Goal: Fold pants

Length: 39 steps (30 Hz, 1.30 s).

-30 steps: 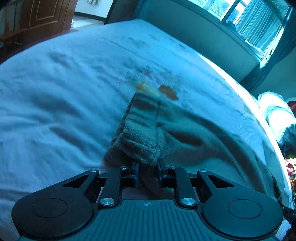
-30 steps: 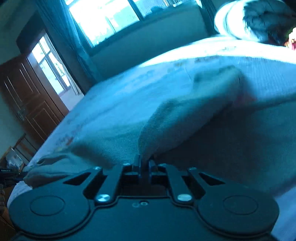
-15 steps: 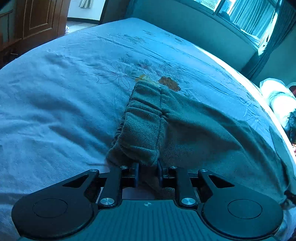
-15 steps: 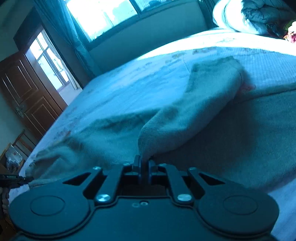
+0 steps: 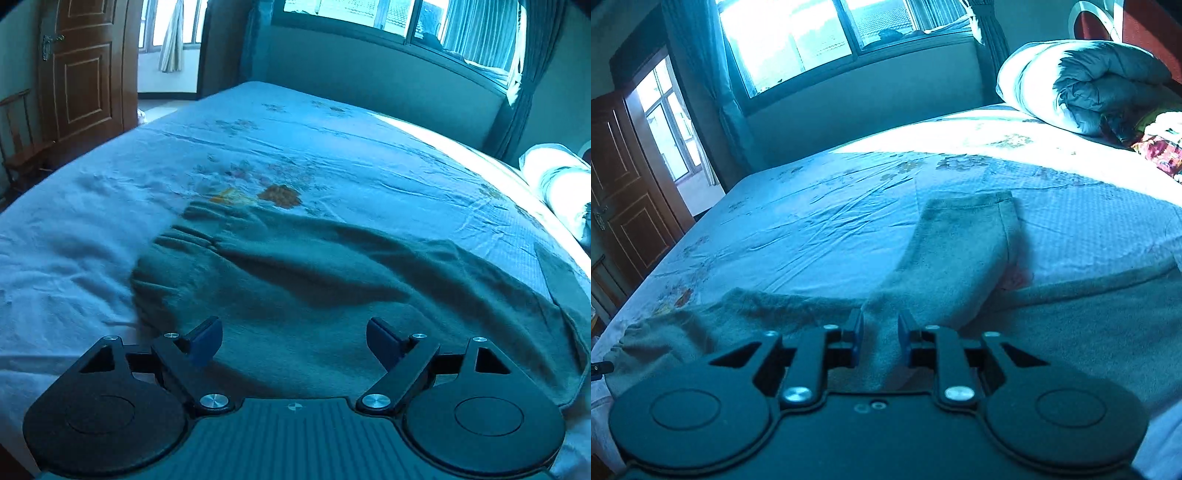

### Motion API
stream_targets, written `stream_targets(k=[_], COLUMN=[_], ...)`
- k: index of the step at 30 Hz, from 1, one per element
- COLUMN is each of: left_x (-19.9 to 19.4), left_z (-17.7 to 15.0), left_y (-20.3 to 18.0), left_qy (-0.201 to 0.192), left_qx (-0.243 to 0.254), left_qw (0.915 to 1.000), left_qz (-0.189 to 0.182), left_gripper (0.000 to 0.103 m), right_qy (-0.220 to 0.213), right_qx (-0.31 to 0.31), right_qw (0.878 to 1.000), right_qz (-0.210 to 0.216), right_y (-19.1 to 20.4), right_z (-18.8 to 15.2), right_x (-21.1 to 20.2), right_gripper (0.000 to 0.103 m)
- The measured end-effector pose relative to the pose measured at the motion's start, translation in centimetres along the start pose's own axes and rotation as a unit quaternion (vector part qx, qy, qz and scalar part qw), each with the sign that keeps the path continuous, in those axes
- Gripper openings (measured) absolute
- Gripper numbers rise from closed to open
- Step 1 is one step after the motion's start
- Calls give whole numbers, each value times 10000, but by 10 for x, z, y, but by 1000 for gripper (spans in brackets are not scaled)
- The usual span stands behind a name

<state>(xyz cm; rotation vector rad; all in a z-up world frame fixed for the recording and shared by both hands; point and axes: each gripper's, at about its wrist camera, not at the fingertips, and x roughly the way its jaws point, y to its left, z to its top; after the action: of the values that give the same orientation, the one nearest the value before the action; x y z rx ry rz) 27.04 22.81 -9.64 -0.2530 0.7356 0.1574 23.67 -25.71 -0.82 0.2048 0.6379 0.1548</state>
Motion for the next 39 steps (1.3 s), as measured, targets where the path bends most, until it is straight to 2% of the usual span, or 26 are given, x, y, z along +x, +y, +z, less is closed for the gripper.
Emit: stream_targets(k=[2,4,7,14,15,16,17,19,20,21,22,23,25,26,27,30,31,32,33,35,37,39], left_x=[7,14,28,42,46,49,51,53,54,55,55,56,56,56,56,57,56,56,56,56,56,54], left_z=[-2,-3,-9,-34,-38,-40,-42,-41,-41,-40,-40,-40,-39,-40,-41,-43,-43,-43,-43,-44,-44,-42], left_y=[-35,-77,-121,-154,-155,-156,-157,-157,-156,-156,-156,-156,-155,-155,-154,-154,-154,-153,-153,-153,-153,-152], left_qy=[74,147,390,601,629,652,681,726,752,780,798,806,806,794,770,725,720,716,713,702,692,675], left_qx=[115,492,885,858,928,1002,1051,1072,1075,1081,1085,1092,1084,1077,1068,1113,1117,1124,1138,1142,1117,1026], left_qw=[9993,9975,9947,9942,9933,9925,9917,9911,9909,9907,9905,9904,9906,9908,9911,9910,9910,9910,9909,9909,9912,9923], left_qz=[-345,-494,-344,251,266,271,294,299,290,275,264,253,222,205,174,164,147,129,119,116,133,143], left_gripper=[85,85,85,85,91,98,100,102,103,103,103,103,103,103,103,103,103,103,103,103,103,103], right_qy=[12,155,444,754,749,742,746,813,898,1021,1089,947,257,-51,-147,29,136,187,-5,-253,-333,-446], right_qx=[-168,-171,-333,-610,-660,-730,-823,-1127,-1307,-1499,-1507,-1449,-1216,-908,-573,590,856,1075,1078,652,-169,-822], right_qw=[9998,9995,9981,9950,9946,9939,9928,9876,9829,9780,9781,9800,9858,9903,9929,9887,9859,9818,9817,9875,9900,9868], right_qz=[-139,-206,-257,-243,-285,-351,-441,-728,-936,-1034,-930,-985,-1129,-1053,-1035,-1380,-1432,-1552,-1568,-1412,-1361,-1326], right_y=[4,3,7,26,30,34,38,46,48,48,44,37,19,5,-11,-69,-85,-100,-107,-100,-71,-45], right_z=[7,13,14,-5,-6,-6,-5,-3,-3,-4,-3,-1,3,1,-7,-62,-76,-86,-88,-73,-46,-24], right_x=[9,20,36,61,65,70,75,90,96,102,101,93,51,23,1,-48,-55,-63,-74,-80,-65,-44], right_gripper=[13,13,14,15,14,16,19,32,31,8,0,0,0,0,0,0,12,15,14,13,15,17])
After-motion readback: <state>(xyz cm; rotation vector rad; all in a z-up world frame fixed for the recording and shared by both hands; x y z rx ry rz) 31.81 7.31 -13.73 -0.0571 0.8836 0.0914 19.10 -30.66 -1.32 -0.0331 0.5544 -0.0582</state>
